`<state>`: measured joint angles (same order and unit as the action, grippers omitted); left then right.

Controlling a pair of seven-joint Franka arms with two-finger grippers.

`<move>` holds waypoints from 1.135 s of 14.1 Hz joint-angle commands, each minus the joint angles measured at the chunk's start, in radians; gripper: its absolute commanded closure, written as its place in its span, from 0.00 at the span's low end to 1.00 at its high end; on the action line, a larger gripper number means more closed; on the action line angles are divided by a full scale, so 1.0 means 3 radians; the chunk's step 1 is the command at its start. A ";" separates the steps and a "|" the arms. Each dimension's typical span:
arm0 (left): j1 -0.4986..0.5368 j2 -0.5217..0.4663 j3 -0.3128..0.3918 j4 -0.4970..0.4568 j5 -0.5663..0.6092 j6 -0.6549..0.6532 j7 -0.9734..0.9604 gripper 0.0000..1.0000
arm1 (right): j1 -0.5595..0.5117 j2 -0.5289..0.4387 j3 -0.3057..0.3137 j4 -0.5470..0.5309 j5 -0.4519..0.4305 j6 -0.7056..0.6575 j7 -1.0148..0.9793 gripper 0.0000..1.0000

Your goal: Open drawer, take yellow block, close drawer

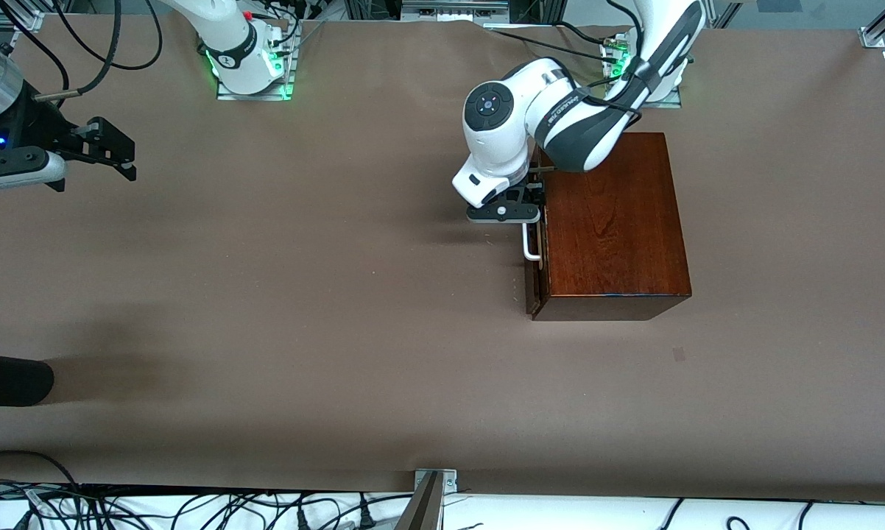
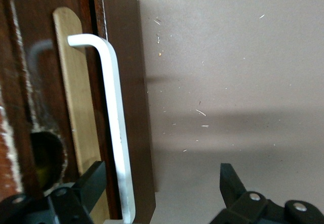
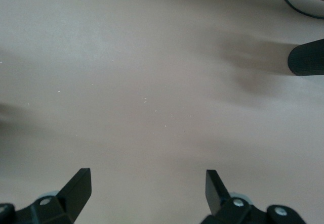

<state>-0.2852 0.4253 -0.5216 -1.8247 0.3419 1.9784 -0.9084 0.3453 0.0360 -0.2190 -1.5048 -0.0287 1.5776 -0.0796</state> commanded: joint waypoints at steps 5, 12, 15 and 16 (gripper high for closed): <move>-0.0082 0.0147 0.0000 -0.0049 0.0318 0.0139 -0.0280 0.00 | -0.0001 -0.0002 -0.0001 0.0041 0.0009 -0.0053 0.0015 0.00; -0.0184 0.0285 -0.0005 0.0023 0.0318 0.0349 -0.0392 0.00 | -0.0001 -0.0002 -0.0001 0.0041 0.0009 -0.0048 0.0015 0.00; -0.0287 0.0392 -0.0005 0.0181 0.0312 0.0451 -0.0520 0.00 | -0.0001 -0.0002 -0.0001 0.0041 0.0009 -0.0048 0.0015 0.00; -0.0287 0.0428 -0.0005 0.0222 0.0302 0.0522 -0.0531 0.00 | -0.0001 -0.0002 -0.0001 0.0041 0.0009 -0.0048 0.0015 0.00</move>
<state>-0.3388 0.4928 -0.5172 -1.8201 0.4185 2.0777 -1.0264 0.3453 0.0360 -0.2190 -1.5049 -0.0287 1.5776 -0.0796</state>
